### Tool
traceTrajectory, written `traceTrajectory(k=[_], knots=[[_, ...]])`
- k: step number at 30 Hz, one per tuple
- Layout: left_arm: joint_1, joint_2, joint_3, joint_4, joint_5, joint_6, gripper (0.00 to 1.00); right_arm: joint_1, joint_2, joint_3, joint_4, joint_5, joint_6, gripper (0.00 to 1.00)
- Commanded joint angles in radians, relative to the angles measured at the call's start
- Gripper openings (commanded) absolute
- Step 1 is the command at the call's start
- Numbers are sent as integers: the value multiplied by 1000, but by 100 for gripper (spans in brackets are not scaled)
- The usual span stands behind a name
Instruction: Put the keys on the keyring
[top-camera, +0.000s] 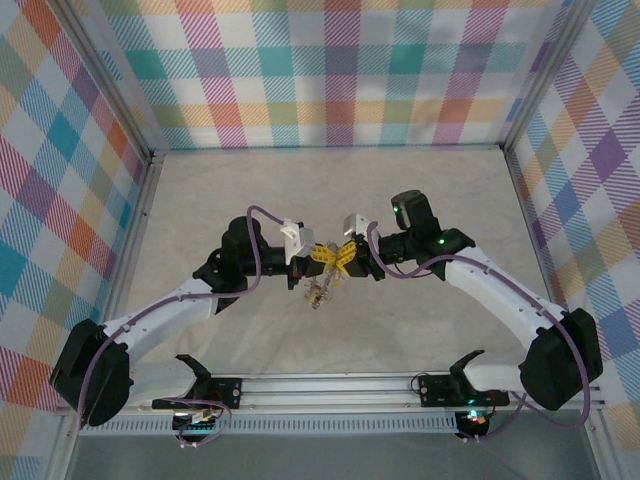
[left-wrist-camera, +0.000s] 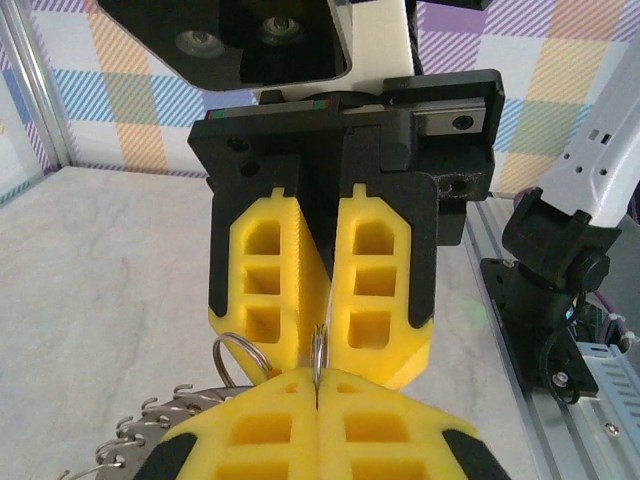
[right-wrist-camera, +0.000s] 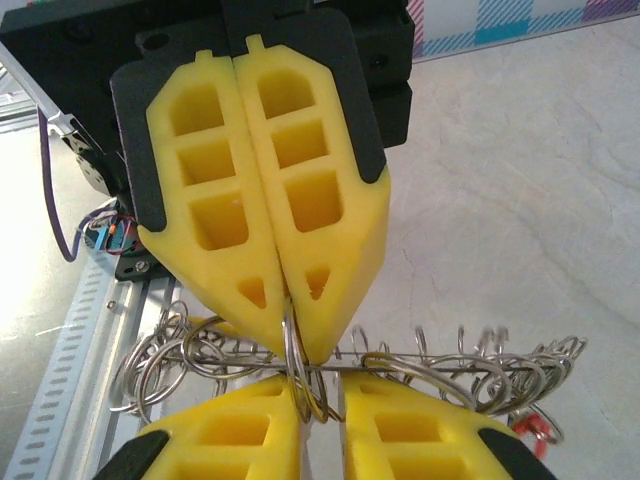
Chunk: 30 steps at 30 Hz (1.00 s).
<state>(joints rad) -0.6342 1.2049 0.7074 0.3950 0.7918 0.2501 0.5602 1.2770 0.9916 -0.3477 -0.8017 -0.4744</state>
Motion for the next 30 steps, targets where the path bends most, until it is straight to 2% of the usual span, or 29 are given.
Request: traceTrajectory(k=[1, 13, 19, 30], knots=[[-34, 12, 0, 125, 24, -18, 0, 20, -31, -21, 98, -57, 24, 17], [-37, -25, -21, 118, -9, -6, 0, 14, -115, -80, 118, -38, 17, 19], [-38, -34, -22, 124, -9, -15, 0, 9, -147, -100, 110, -43, 25, 9], [-37, -36, -19, 106, 9, -8, 0, 7, -162, -116, 157, -51, 50, 17]])
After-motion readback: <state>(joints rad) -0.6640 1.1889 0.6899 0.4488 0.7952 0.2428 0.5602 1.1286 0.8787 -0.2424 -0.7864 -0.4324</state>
